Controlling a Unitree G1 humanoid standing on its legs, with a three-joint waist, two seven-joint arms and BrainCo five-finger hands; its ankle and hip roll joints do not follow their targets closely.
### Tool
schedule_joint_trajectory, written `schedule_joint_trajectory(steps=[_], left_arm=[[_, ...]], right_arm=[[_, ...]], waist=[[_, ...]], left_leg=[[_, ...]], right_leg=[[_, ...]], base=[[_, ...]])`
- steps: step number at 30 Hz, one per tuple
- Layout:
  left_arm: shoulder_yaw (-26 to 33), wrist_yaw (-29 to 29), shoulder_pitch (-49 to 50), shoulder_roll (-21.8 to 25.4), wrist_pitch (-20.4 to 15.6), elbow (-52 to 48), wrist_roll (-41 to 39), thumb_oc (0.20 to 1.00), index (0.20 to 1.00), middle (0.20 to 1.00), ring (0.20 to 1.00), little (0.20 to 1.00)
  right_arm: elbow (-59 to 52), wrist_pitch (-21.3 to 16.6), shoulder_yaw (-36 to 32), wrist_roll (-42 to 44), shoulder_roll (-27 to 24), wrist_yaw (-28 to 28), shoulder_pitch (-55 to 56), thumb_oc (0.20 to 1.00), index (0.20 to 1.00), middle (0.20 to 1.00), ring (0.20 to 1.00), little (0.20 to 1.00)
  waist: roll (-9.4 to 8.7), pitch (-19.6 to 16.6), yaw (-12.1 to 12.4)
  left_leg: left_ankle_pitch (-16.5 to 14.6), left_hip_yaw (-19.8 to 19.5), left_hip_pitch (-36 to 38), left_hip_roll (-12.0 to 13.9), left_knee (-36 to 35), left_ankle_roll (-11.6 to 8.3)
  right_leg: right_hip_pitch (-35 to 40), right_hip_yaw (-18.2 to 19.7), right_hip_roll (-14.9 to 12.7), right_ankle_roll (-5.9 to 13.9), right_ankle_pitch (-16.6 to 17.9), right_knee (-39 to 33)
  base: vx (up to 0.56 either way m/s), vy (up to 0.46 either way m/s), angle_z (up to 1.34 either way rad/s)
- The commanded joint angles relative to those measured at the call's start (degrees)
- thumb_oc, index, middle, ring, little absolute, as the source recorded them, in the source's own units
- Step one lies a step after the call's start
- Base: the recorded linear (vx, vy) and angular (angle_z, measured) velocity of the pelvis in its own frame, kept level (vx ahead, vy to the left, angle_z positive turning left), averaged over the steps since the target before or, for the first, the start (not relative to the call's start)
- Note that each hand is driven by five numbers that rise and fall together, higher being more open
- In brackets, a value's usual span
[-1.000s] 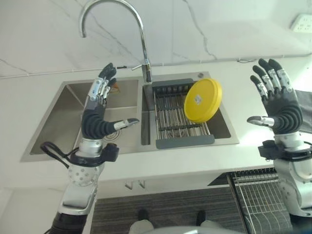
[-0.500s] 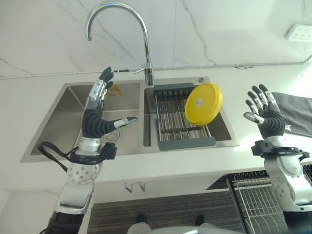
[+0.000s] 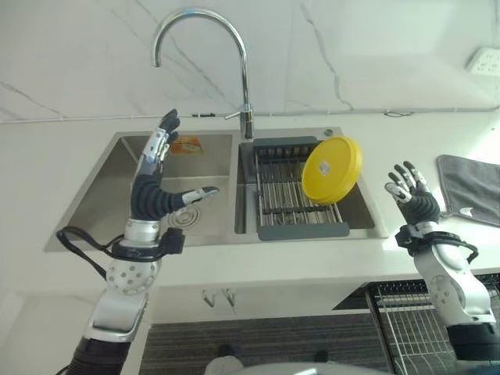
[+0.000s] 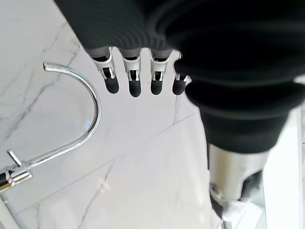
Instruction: Place the dishes in the dishwasher.
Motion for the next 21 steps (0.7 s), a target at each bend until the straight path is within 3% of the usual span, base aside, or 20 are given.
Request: schedule_joint_trajectory(steps=[1,12,21], left_arm=[[-0.3,1.7,-5.2,2.9,-2.4,2.3,0.7,1.000,1.000,1.000,1.000,1.000],[-0.8,1.4,-5.6,4.0,-2.0,3.3,-1.0,1.000,1.000,1.000,1.000,1.000],[-0.9,1.4,-5.8,4.6,-1.7,3.8,-1.8,1.000,1.000,1.000,1.000,1.000]], right_arm=[[0.4,0.0,-0.5,-0.3,-1.9,2.1,-6.5,1.000,1.000,1.000,1.000,1.000],[6.5,2.7,-1.1,5.8,-3.6,1.3,-9.6,1.000,1.000,1.000,1.000,1.000],[9.0,2.8,-2.0,9.1,-3.0,-0.6,-10.0,1.000,1.000,1.000,1.000,1.000]], waist=[[0.40,-0.4,1.2],[0.44,-0.7,2.5],[0.47,-0.6,2.9]], left_leg=[[-8.6,-3.0,3.8,2.8,-0.1,-1.56],[-8.6,-3.6,4.0,2.8,-0.1,-1.82],[-8.6,-3.9,4.1,2.7,-0.1,-1.75]], right_leg=[[3.3,-3.5,-2.6,2.58,-6.8,0.3],[4.1,-4.4,-2.4,2.29,-7.1,0.3],[4.4,-4.5,-2.3,2.25,-7.1,0.3]], base=[[0.02,-0.031,0.12],[0.00,-0.004,0.01],[0.00,0.006,0.06]])
